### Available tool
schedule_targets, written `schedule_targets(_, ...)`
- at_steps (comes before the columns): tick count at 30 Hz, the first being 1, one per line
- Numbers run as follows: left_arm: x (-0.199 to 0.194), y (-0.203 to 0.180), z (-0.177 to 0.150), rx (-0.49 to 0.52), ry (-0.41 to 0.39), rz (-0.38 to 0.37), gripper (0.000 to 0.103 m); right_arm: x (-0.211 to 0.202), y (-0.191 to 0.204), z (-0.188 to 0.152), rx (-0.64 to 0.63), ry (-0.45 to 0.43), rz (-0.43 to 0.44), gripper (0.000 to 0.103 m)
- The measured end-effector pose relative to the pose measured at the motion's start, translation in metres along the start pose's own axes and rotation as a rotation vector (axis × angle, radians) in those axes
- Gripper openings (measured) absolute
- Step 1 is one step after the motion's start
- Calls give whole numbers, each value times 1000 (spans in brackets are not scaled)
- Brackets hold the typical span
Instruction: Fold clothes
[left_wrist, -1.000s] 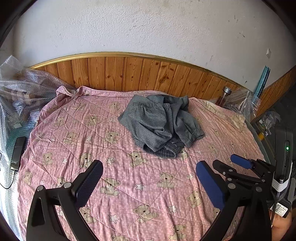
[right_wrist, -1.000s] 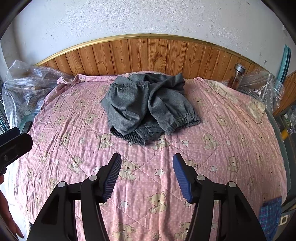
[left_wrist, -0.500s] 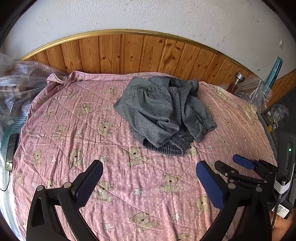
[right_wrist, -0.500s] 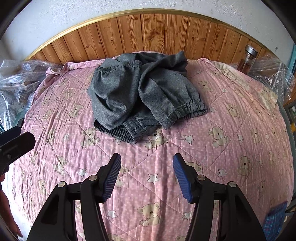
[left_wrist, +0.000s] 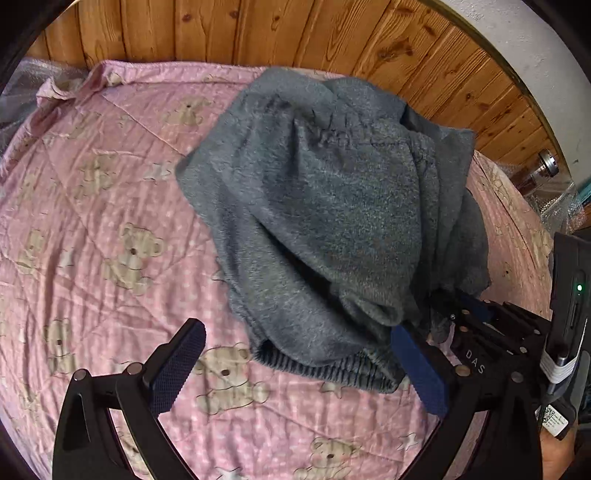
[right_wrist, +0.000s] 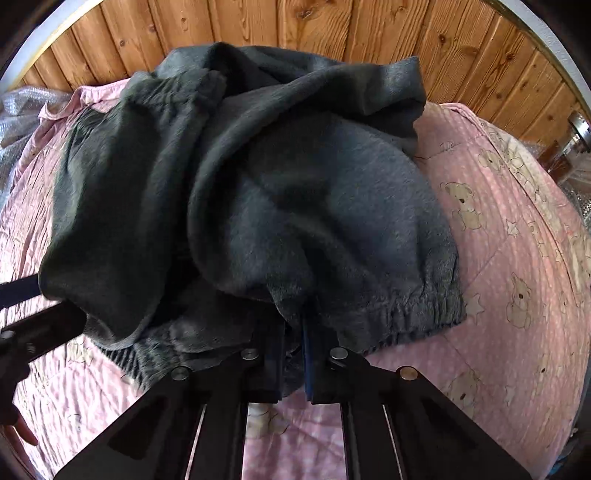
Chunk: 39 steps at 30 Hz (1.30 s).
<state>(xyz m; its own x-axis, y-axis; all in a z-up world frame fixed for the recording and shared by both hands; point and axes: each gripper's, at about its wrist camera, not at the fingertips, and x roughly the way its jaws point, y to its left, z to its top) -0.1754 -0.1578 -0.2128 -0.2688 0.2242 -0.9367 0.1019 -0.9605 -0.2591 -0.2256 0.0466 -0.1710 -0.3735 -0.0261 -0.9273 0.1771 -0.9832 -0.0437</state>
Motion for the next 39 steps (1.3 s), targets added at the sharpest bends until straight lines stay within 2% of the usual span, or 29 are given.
schedule_targets(2,29,5,7,-24,102,-70,101,-19,-38,4,98,-61,-30,2)
schedule_targets(4,33,23,13,-101,124,-122,100,-30,-82,-4,189,-76,-83,2)
schedule_targets(6,21,41,15,-141,92,-142,91,-34,-124,-18,265,-59,-148,2)
schedule_targets(8,6,54,13,-140,59,-124,67,-27,-153,-34,346,11,-140,2)
schedule_targets(9,0,59,10,-143,54,-139,60,-30,-157,-39,375,19,-119,7)
schedule_targets(10,-5,62,5,-145,51,-165,45,-42,-149,-40,379,-9,-82,11)
schedule_targets(12,-18,60,-5,-122,29,-215,38,-67,-122,-36,372,-78,20,37)
schedule_targets(13,-26,57,-11,-103,11,-240,34,-80,-103,-32,363,-117,86,45)
schedule_targets(14,-35,52,-17,-82,-11,-267,27,-92,-83,-28,353,-156,152,58)
schedule_targets(15,-45,46,-23,-59,-35,-283,24,-95,-62,-21,338,-165,241,64)
schedule_targets(17,-64,34,-36,-16,-71,-308,22,-78,-18,-5,302,-116,435,65)
schedule_targets(19,-82,24,-47,19,-80,-310,21,-45,21,7,264,-15,500,65)
schedule_targets(20,-85,22,-54,35,-80,-305,21,-36,32,8,262,24,532,61)
schedule_targets(21,-86,21,-58,45,-76,-297,22,-28,41,10,262,61,565,32)
schedule_targets(22,-87,22,-61,52,-71,-288,22,-19,50,11,261,99,599,18)
schedule_targets(23,-88,23,-64,58,-65,-279,22,-11,59,12,261,137,632,12)
schedule_targets(25,-89,28,-71,58,-66,-264,22,-41,45,10,277,37,613,8)
schedule_targets(26,-91,31,-74,52,-71,-269,27,-61,33,7,293,-24,602,8)
schedule_targets(27,-96,34,-76,39,-81,-279,33,-82,11,3,314,-82,564,7)
schedule_targets(28,-101,37,-78,24,-94,-289,49,-103,-12,-1,337,-140,522,7)
schedule_targets(29,-107,39,-79,14,-109,-300,59,-121,-41,-4,363,-197,453,7)
schedule_targets(32,-115,40,-81,6,-132,-304,64,-165,-145,-29,509,-304,203,7)
schedule_targets(34,-107,39,-79,14,-118,-286,65,-179,-211,-54,633,-306,7,6)
schedule_targets(39,-59,33,-65,49,-51,-208,65,-183,-285,-121,780,-233,-167,6)
